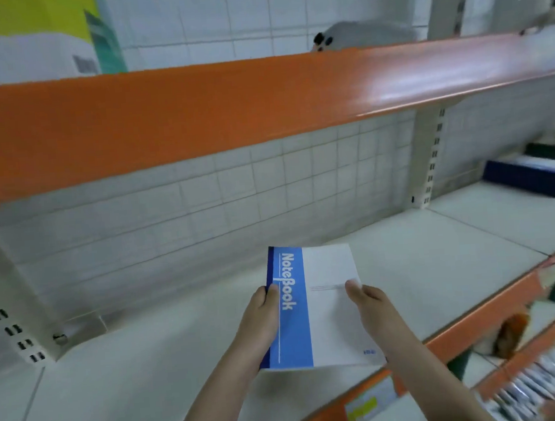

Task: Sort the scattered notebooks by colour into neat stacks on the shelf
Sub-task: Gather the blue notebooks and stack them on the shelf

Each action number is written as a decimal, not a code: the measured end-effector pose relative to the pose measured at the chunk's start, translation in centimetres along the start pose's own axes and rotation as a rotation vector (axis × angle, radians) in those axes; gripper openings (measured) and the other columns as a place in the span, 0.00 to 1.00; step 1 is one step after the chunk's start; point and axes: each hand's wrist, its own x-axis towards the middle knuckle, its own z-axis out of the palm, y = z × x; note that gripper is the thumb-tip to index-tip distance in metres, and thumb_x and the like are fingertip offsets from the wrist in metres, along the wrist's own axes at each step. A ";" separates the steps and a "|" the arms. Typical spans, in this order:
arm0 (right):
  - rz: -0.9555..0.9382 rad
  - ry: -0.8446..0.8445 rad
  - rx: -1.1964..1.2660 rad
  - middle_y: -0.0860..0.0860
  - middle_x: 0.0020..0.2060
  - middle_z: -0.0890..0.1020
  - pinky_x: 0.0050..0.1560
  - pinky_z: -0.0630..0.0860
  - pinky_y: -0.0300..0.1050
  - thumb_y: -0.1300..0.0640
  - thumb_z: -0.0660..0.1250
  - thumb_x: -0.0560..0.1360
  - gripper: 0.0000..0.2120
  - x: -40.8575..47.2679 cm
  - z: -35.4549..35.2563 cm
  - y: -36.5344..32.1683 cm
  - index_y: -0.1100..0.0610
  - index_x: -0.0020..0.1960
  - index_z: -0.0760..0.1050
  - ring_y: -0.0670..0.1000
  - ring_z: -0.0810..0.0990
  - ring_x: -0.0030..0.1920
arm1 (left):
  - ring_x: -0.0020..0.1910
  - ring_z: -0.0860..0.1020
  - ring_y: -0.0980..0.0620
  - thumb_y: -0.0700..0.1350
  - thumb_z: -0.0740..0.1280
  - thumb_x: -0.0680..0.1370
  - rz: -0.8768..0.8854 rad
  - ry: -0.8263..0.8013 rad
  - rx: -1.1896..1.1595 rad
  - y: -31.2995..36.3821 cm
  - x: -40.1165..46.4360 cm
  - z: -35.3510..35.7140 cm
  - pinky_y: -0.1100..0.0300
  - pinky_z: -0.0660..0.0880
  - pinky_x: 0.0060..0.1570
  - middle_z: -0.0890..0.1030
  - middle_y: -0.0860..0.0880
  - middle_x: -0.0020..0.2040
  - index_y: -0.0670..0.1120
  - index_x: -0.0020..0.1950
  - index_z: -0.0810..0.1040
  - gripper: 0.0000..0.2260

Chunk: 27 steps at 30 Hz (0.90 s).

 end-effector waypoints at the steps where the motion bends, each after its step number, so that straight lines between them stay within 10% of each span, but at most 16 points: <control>1: 0.009 0.047 -0.011 0.55 0.40 0.77 0.35 0.67 0.43 0.51 0.54 0.82 0.16 0.2 -1.8 0.2 0.62 0.47 0.73 0.50 0.74 0.36 | 0.47 0.81 0.51 0.54 0.52 0.83 -0.004 -0.039 -0.004 0.4 0.4 1.8 0.56 0.78 0.45 0.81 0.49 0.50 0.48 0.53 0.74 0.15; 10: 0.107 0.387 0.076 0.49 0.43 0.72 0.46 0.67 0.43 0.47 0.55 0.81 0.13 0.2 -17.5 4.4 0.55 0.53 0.72 0.53 0.72 0.48 | 0.41 0.82 0.52 0.56 0.53 0.82 0.022 -0.334 0.046 4.4 1.3 18.7 0.61 0.75 0.34 0.82 0.49 0.46 0.49 0.50 0.74 0.15; 14: 0.156 0.529 0.132 0.53 0.34 0.74 0.24 0.66 0.35 0.50 0.58 0.81 0.15 -0.3 -24.5 6.8 0.58 0.42 0.73 0.50 0.71 0.33 | 0.42 0.80 0.51 0.53 0.54 0.83 0.061 -0.470 0.067 5.9 0.5 26.8 0.59 0.75 0.38 0.81 0.48 0.45 0.46 0.48 0.73 0.14; 18: 0.207 0.623 0.193 0.58 0.44 0.79 0.42 0.71 0.45 0.50 0.58 0.80 0.14 -2.1 -31.7 9.5 0.60 0.49 0.75 0.55 0.78 0.42 | 0.42 0.81 0.53 0.51 0.54 0.83 0.083 -0.615 0.060 6.6 -1.5 35.4 0.61 0.77 0.40 0.82 0.48 0.46 0.46 0.50 0.73 0.12; 23: 0.197 0.713 0.187 0.54 0.38 0.80 0.34 0.70 0.41 0.52 0.56 0.81 0.14 -4.3 -38.8 12.1 0.61 0.48 0.76 0.51 0.77 0.37 | 0.46 0.81 0.51 0.53 0.53 0.83 0.076 -0.767 0.091 7.1 -4.2 43.1 0.57 0.77 0.46 0.81 0.49 0.49 0.48 0.57 0.73 0.14; 27: 0.192 0.763 0.200 0.53 0.36 0.81 0.36 0.70 0.41 0.53 0.56 0.82 0.15 -5.0 -42.0 13.2 0.59 0.43 0.76 0.51 0.78 0.37 | 0.38 0.79 0.57 0.52 0.54 0.83 0.063 -0.811 0.052 7.7 -5.3 46.7 0.63 0.74 0.33 0.80 0.53 0.41 0.52 0.45 0.71 0.11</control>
